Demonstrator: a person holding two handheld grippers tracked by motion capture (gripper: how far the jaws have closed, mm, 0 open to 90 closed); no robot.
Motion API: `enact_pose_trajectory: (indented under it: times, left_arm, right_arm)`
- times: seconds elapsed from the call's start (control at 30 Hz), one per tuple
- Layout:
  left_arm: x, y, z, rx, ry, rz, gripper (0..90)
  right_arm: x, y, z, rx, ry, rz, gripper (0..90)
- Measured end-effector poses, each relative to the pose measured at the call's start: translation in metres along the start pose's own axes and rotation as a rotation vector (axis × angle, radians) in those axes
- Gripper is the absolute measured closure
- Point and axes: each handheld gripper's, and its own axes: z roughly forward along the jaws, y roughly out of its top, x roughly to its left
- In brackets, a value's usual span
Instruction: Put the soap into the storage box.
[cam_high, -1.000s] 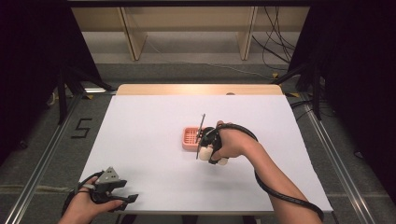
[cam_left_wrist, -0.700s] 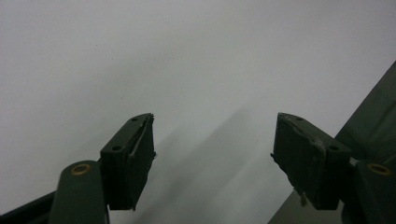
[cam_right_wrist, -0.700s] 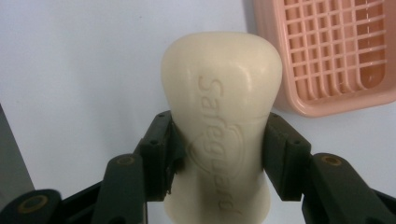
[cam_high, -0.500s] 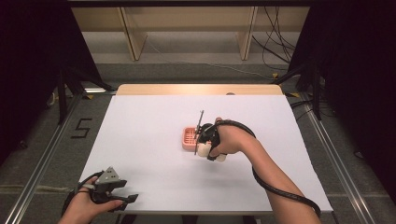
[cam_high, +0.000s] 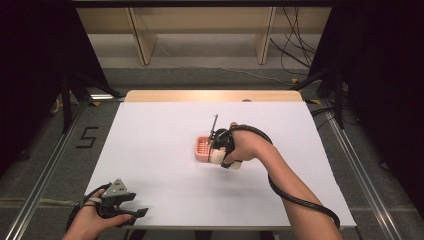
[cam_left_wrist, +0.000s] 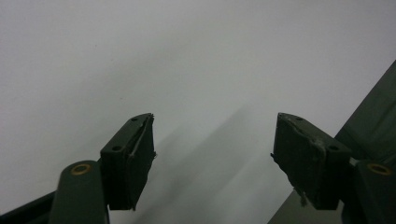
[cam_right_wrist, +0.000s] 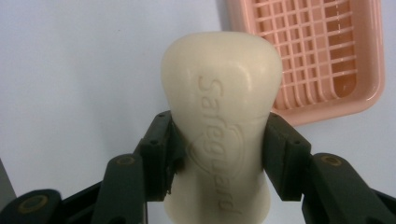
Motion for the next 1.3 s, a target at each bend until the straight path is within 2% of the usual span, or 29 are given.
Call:
enact_pose_trajectory:
  times: [0.03, 0.1, 0.17, 0.2, 0.23, 0.27, 0.43, 0.5, 0.57, 0.67, 0.73, 0.77, 0.83, 0.87, 0.9, 0.93, 1.0, 1.03, 1.13, 1.17, 1.3]
  left_arm:
    - [0.001, 0.000, 0.000, 0.001, 0.002, 0.015, 28.7]
    - [0.001, 0.000, 0.000, 0.001, 0.002, 0.013, 28.7]
    - [0.000, 0.000, 0.000, 0.002, 0.002, 0.002, 28.7]
    - [0.000, 0.000, 0.000, 0.002, 0.002, 0.002, 28.7]
    - [0.001, 0.000, 0.000, 0.000, 0.003, 0.013, 28.7]
    - [0.000, 0.000, 0.000, 0.003, 0.001, 0.005, 28.7]
    - [0.001, 0.000, -0.001, -0.002, -0.007, 0.015, 28.7]
    - [0.002, 0.000, -0.001, 0.006, -0.009, 0.014, 28.7]
    - [0.002, 0.000, -0.001, 0.005, -0.009, 0.014, 28.7]
    - [0.001, 0.000, -0.001, 0.003, -0.017, 0.017, 28.7]
    - [0.001, 0.000, -0.001, 0.000, -0.014, 0.012, 28.7]
    - [0.001, 0.000, -0.001, -0.001, -0.016, 0.013, 28.7]
    - [0.001, 0.000, -0.001, 0.000, -0.016, 0.013, 28.7]
    - [0.001, 0.000, -0.001, 0.000, -0.016, 0.011, 28.7]
    - [0.001, 0.000, -0.001, -0.004, -0.014, 0.011, 28.7]
    - [0.002, 0.000, -0.002, -0.003, -0.015, 0.012, 28.7]
    - [0.002, 0.000, -0.002, -0.001, -0.015, 0.013, 28.7]
    - [0.002, -0.001, -0.002, 0.002, -0.001, -0.001, 28.7]
    - [0.001, -0.001, -0.002, 0.001, -0.014, -0.007, 28.7]
    - [0.001, -0.002, -0.003, 0.002, -0.013, -0.007, 28.7]
    - [0.002, -0.003, -0.003, 0.003, -0.004, -0.011, 28.7]
  right_arm:
    - [-0.001, 0.000, 0.000, 0.002, -0.001, -0.006, 50.6]
    - [-0.001, 0.001, 0.000, -0.006, 0.004, 0.023, 50.6]
    - [-0.003, 0.002, 0.000, -0.002, -0.007, -0.005, 50.6]
    - [-0.003, 0.002, 0.000, -0.002, -0.007, -0.005, 50.6]
    - [-0.003, 0.002, 0.000, -0.009, 0.000, 0.021, 50.6]
    - [-0.004, 0.003, 0.000, -0.007, 0.002, 0.021, 50.6]
    - [-0.008, 0.004, 0.001, -0.008, -0.009, 0.003, 50.6]
    - [-0.008, 0.005, 0.001, -0.004, -0.006, 0.015, 50.6]
    - [-0.010, 0.005, 0.001, -0.013, -0.007, -0.001, 50.6]
    - [-0.010, 0.006, 0.002, -0.008, -0.012, 0.011, 50.6]
    - [-0.011, 0.007, 0.002, -0.006, -0.005, 0.002, 50.6]
    - [-0.010, 0.007, 0.002, -0.010, 0.002, 0.032, 50.6]
    - [-0.012, 0.009, 0.002, -0.010, -0.013, 0.005, 50.6]
    - [-0.013, 0.009, 0.003, -0.018, 0.000, 0.013, 50.6]
    - [-0.013, 0.009, 0.002, -0.011, -0.007, 0.002, 50.6]
    - [-0.012, 0.009, 0.002, -0.013, 0.001, 0.026, 50.6]
    - [-0.014, 0.010, 0.002, -0.015, -0.008, 0.012, 50.6]
    - [-0.016, 0.011, 0.002, -0.016, -0.010, -0.003, 50.6]
    - [-0.015, 0.011, 0.002, -0.018, -0.004, 0.022, 50.6]
    - [-0.017, 0.012, 0.002, -0.013, -0.016, 0.001, 50.6]
    - [-0.020, 0.013, 0.002, -0.018, -0.019, -0.013, 50.6]
